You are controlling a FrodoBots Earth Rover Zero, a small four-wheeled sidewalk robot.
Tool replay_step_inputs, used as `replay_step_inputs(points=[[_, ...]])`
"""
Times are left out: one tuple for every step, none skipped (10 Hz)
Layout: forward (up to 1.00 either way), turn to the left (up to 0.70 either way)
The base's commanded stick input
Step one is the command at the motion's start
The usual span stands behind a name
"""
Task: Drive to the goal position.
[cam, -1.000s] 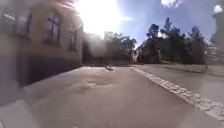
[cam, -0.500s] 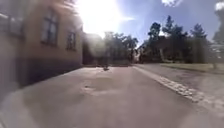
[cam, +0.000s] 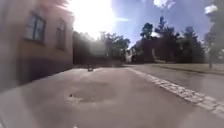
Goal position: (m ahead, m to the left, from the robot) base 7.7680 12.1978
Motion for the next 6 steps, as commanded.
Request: replay_step_inputs(points=[[1.00, 0.00], [1.00, 0.00], [1.00, 0.00], [1.00, 0.00], [1.00, 0.00], [1.00, 0.00]])
